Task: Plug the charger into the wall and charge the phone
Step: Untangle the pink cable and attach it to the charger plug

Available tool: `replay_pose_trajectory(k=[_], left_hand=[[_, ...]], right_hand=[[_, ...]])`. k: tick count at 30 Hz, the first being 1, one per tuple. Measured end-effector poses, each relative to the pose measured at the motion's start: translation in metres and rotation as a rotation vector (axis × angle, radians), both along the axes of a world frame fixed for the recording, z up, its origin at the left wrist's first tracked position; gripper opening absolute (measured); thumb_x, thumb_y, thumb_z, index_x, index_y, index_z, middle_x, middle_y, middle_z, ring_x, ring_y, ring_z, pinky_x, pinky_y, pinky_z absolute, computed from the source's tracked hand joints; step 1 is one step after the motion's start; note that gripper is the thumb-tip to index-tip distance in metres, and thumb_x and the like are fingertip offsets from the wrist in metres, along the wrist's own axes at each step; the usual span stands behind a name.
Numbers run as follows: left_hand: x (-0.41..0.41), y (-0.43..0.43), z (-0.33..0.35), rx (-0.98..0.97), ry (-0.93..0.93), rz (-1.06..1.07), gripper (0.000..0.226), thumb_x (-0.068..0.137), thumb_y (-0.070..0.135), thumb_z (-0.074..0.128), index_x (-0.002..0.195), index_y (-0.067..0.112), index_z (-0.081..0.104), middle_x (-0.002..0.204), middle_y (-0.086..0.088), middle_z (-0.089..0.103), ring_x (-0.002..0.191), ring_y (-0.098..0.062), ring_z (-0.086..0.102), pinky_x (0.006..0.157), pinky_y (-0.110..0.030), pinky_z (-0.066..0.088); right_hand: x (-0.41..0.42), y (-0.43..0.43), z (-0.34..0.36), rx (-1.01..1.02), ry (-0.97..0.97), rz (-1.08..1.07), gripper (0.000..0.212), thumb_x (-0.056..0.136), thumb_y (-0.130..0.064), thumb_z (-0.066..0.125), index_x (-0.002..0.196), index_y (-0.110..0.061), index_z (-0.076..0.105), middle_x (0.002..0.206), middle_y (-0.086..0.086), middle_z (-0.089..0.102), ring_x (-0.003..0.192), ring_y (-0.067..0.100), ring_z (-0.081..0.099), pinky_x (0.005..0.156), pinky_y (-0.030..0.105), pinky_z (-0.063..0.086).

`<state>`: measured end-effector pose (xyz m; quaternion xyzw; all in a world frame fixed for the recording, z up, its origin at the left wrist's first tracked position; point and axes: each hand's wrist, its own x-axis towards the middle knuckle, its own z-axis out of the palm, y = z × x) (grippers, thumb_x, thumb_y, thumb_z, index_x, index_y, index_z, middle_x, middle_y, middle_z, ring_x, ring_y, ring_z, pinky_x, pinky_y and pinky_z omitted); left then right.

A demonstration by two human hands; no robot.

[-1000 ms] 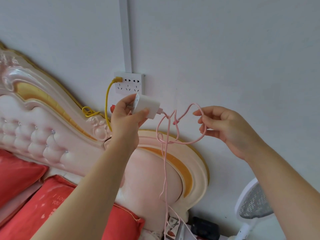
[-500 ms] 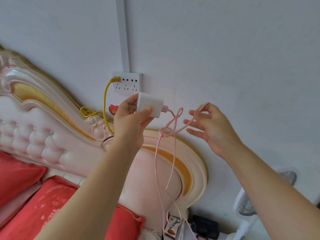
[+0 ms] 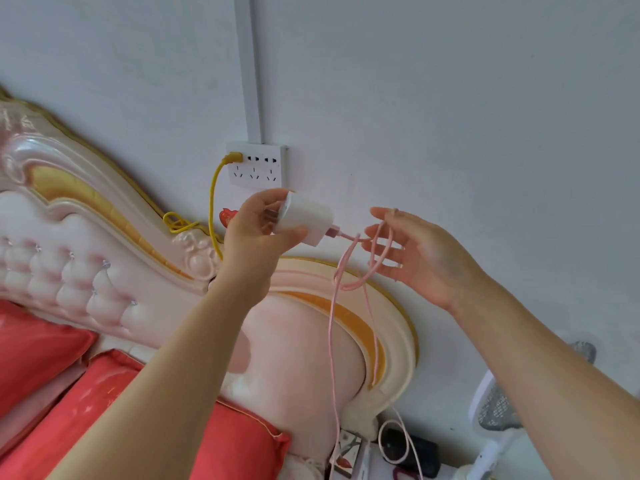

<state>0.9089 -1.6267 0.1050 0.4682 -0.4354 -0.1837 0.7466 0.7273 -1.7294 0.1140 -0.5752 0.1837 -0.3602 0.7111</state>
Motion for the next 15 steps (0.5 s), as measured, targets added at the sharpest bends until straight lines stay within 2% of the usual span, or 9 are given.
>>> replay_pose_trajectory(k=[2,4,7,8,10,11,13,15], left_hand=[[0.004,0.001,-0.001,0.015,-0.055,0.02,0.054,0.067,-0.018,0.063,0.092,0.029,0.06,0.093,-0.007,0.057,0.088,-0.024,0.053,0.081,-0.042,0.049],[0.008,0.002,-0.002,0.01,-0.078,0.009,0.056,0.068,-0.02,0.062,0.092,0.03,0.06,0.091,-0.004,0.057,0.086,-0.021,0.052,0.074,-0.032,0.05],[0.012,0.005,-0.003,-0.028,-0.06,-0.07,0.055,0.07,-0.022,0.058,0.095,0.027,0.06,0.087,0.001,0.059,0.076,-0.012,0.056,0.06,-0.018,0.049],[0.011,0.006,-0.002,-0.047,-0.035,-0.11,0.054,0.071,-0.022,0.056,0.096,0.025,0.06,0.087,0.001,0.059,0.074,-0.009,0.059,0.059,-0.017,0.051],[0.006,0.004,-0.002,-0.076,0.044,-0.19,0.046,0.077,-0.02,0.052,0.1,0.02,0.057,0.094,-0.002,0.058,0.081,-0.009,0.064,0.07,-0.023,0.056],[0.001,0.003,-0.001,-0.079,0.095,-0.213,0.041,0.081,-0.017,0.051,0.101,0.018,0.056,0.098,-0.004,0.056,0.085,-0.011,0.065,0.075,-0.027,0.057],[-0.009,-0.003,0.001,-0.065,0.195,-0.198,0.032,0.084,-0.009,0.052,0.102,0.018,0.056,0.1,-0.005,0.054,0.089,-0.014,0.065,0.078,-0.03,0.057],[-0.02,-0.01,0.003,-0.051,0.258,-0.167,0.026,0.085,0.0,0.057,0.104,0.018,0.055,0.099,-0.006,0.052,0.085,-0.014,0.064,0.082,-0.031,0.055]], right_hand=[[-0.001,-0.002,-0.002,0.009,-0.011,-0.027,0.014,0.088,-0.014,0.054,0.099,-0.014,0.063,0.067,0.0,0.067,0.08,0.021,0.063,0.069,0.035,0.054],[-0.002,-0.004,-0.004,0.003,-0.017,-0.074,0.012,0.087,-0.007,0.054,0.094,-0.013,0.061,0.061,0.0,0.065,0.081,0.022,0.064,0.072,0.036,0.056],[-0.002,-0.006,-0.005,-0.015,-0.032,-0.129,0.013,0.088,-0.004,0.051,0.085,-0.012,0.061,0.055,-0.001,0.062,0.079,0.023,0.067,0.068,0.035,0.056],[-0.001,-0.006,-0.005,-0.022,-0.03,-0.14,0.014,0.088,-0.004,0.051,0.083,-0.012,0.061,0.055,-0.001,0.062,0.078,0.023,0.068,0.067,0.034,0.056],[0.003,-0.002,-0.006,-0.03,-0.022,-0.132,0.007,0.086,-0.006,0.058,0.084,-0.012,0.059,0.061,-0.001,0.063,0.082,0.023,0.067,0.068,0.038,0.058],[0.006,0.001,-0.007,-0.031,-0.021,-0.115,0.009,0.083,-0.007,0.063,0.088,-0.012,0.058,0.07,0.0,0.063,0.084,0.023,0.066,0.072,0.042,0.058],[0.015,0.009,-0.01,-0.039,-0.013,-0.084,0.033,0.076,-0.003,0.071,0.102,-0.013,0.053,0.084,0.003,0.052,0.083,0.02,0.063,0.08,0.049,0.057],[0.025,0.017,-0.012,-0.07,-0.022,-0.104,0.049,0.071,0.008,0.07,0.109,-0.012,0.048,0.081,0.002,0.045,0.074,0.016,0.062,0.08,0.044,0.058]])
